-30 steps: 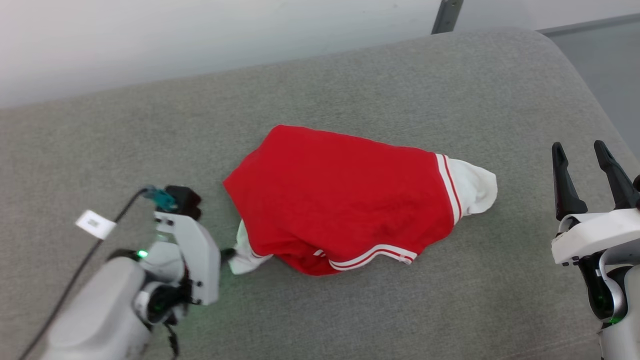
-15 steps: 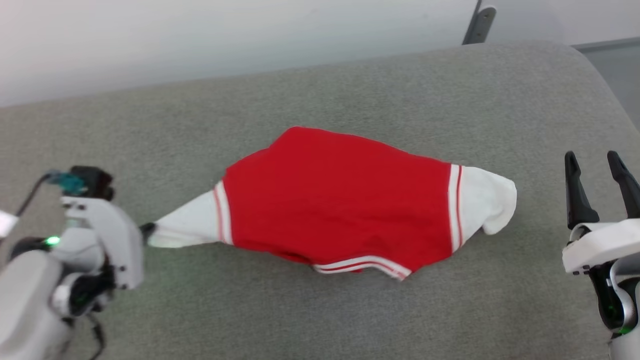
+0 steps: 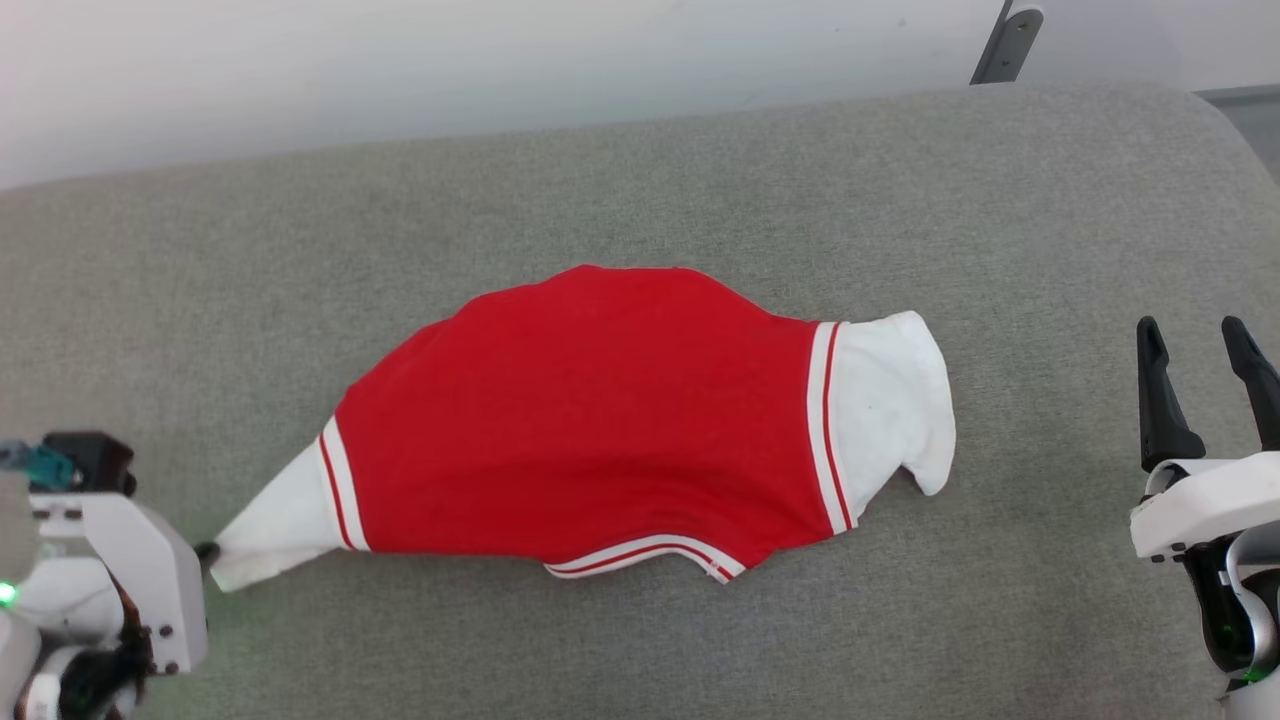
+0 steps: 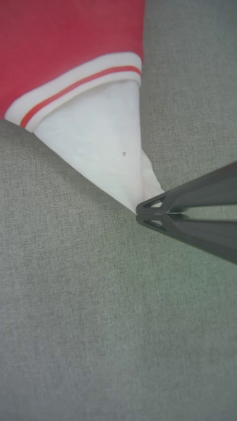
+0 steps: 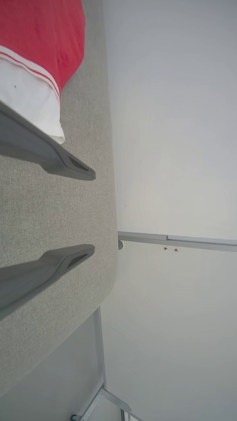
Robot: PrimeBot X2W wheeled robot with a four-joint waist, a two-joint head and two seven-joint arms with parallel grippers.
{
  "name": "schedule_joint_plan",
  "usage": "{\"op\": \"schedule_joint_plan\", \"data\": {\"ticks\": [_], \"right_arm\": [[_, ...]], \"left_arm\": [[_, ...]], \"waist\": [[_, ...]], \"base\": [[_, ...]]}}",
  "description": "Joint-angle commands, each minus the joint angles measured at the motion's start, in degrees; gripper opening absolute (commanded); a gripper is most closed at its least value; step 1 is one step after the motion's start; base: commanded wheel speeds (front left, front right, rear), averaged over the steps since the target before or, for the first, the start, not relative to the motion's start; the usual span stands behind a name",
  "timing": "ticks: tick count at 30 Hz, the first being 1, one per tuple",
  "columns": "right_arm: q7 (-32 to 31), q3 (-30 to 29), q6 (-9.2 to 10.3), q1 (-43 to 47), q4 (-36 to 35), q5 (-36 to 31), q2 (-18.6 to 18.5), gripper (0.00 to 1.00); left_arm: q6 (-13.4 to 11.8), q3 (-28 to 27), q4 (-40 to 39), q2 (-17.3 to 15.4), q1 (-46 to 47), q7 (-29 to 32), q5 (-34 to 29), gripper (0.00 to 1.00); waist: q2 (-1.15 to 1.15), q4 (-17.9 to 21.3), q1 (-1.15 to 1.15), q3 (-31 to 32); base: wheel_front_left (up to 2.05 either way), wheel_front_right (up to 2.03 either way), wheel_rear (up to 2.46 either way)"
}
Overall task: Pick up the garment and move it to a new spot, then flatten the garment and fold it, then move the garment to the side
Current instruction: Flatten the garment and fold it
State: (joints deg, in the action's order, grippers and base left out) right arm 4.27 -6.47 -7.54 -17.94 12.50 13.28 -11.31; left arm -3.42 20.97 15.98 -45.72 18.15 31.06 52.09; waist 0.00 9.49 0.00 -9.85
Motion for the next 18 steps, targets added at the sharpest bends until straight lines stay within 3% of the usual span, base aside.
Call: {"op": "schedule_joint_plan", "data": {"ticks": [1,10,18], "right_arm": [[-0.01,-0.27,0.1,0.63,-0.13,0.14,0.14,1.0],[0.17,-0.06,0.1,-0.39,0.29,0.22,0.34,1.0],[0.41,0.25,0.1,0.34,1.04,-0.04,0.42,1.0]], "left_arm": [[-0.56,-0.23,-0.26,-0.03,-1.07,-0.37,0.32,0.0],[-0.52,-0.37,-1.38,-0.11,-0.4,-2.79,-0.91,0.0],[0.75,1.74,-12.22,1.26,8.04,-0.89,-3.6,0.0]], "waist": [[0.0,-0.13,0.0,-0.25],[0.0,-0.36,0.0,-0.81],[0.0,-0.13,0.0,0.31]], "base": [[0.0,0.0,0.0],[0.0,0.0,0.0],[0.0,0.0,0.0]]}}
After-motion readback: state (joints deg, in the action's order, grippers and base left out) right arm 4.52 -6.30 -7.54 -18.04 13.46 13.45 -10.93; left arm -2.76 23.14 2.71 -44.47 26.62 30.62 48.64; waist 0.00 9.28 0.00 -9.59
